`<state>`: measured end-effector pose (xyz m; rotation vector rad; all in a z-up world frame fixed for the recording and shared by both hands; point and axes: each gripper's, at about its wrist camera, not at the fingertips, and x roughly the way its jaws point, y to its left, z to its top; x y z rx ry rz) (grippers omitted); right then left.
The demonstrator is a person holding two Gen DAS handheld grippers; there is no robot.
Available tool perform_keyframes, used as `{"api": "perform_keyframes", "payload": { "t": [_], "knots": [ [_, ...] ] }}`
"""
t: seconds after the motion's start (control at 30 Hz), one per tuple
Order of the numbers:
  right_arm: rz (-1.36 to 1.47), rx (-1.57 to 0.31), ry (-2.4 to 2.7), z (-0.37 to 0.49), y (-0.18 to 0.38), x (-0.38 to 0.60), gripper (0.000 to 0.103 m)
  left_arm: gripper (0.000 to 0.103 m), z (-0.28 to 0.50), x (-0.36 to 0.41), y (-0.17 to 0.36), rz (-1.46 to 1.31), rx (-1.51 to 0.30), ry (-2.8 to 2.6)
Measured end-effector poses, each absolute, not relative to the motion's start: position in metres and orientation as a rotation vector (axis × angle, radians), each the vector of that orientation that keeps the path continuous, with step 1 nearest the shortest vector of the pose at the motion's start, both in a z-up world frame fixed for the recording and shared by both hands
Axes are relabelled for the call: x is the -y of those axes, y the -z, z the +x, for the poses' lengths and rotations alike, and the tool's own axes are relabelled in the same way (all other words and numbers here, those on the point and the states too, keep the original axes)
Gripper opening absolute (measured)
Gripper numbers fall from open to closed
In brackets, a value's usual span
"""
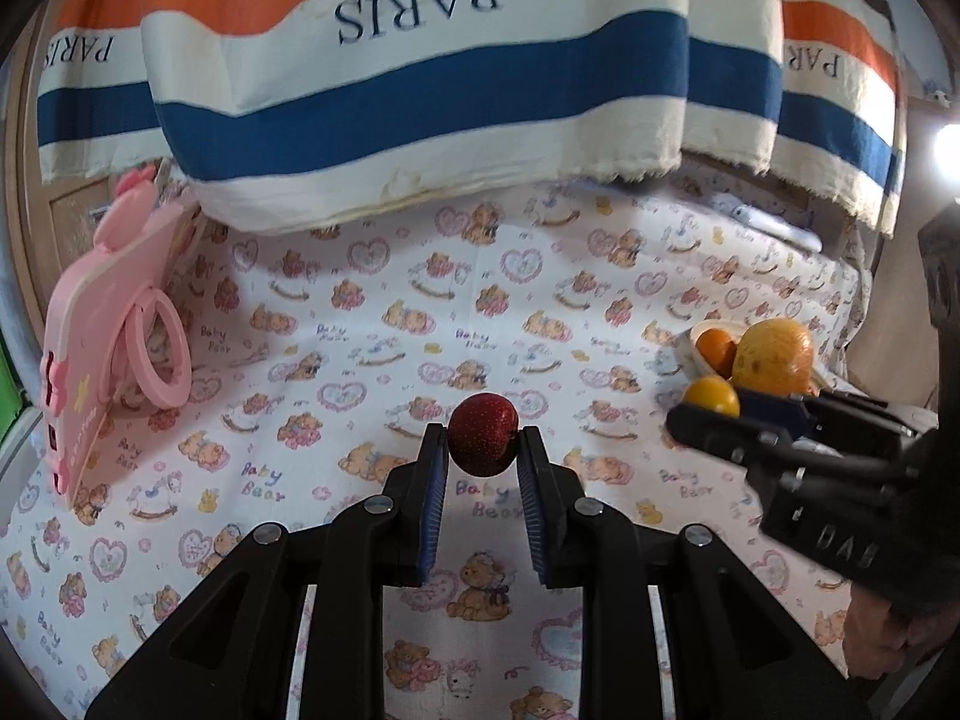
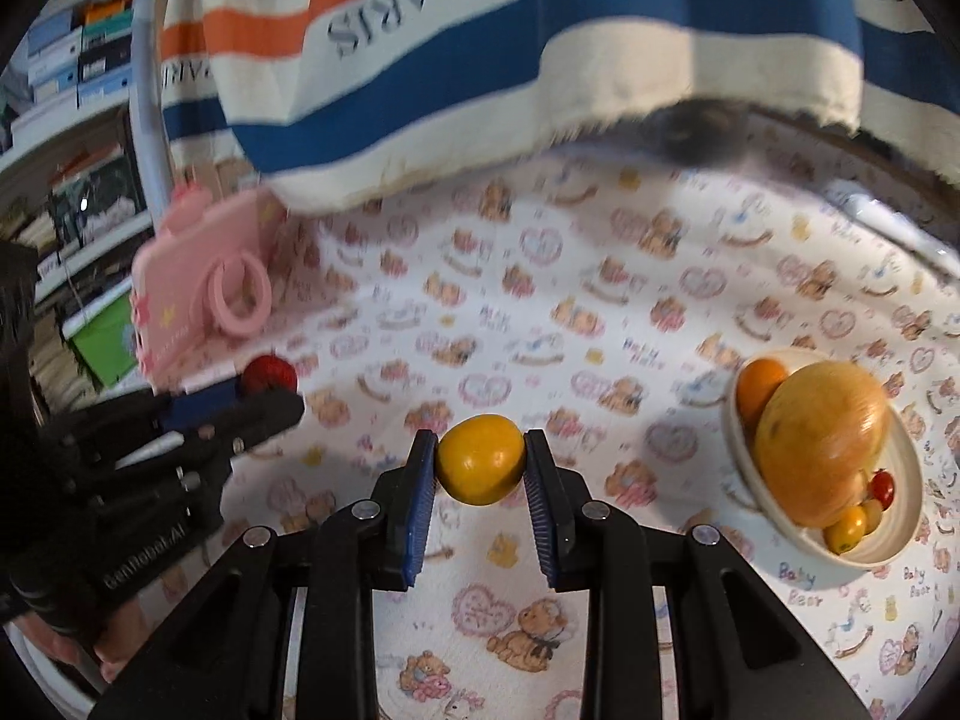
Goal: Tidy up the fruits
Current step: 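Carry the red fruit and small orange over the plate with both grippers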
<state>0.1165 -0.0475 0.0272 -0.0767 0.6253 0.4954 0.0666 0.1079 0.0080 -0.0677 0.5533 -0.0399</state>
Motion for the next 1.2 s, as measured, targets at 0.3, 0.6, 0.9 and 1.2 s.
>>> {"api": "perform_keyframes", "payload": {
  "t": [0.3,0.6,0.9,1.2],
  "knots": [
    [-0.088,-0.397,-0.415,0.078,-0.092,0.108,0.030,0.022,0.048,-0.087,-0.029,-0.008,-0.413,0.105],
    [-0.068,-0.272,-0.248,0.082,-0.122,0.199,0.030,0.022,0.046,-0.025,-0.078,0.047,-0.335,0.214],
    [0.002,-0.241,-0.166,0.104,-0.119,0.251,0.030,0.022,0.081,0.064,-0.110,0.048,-0.294,0.357],
    [0.074,-0.334,-0.125,0.127,-0.101,0.286,0.030,0.022,0.119,0.127,-0.108,0.009,-0.345,0.420]
  ]
}}
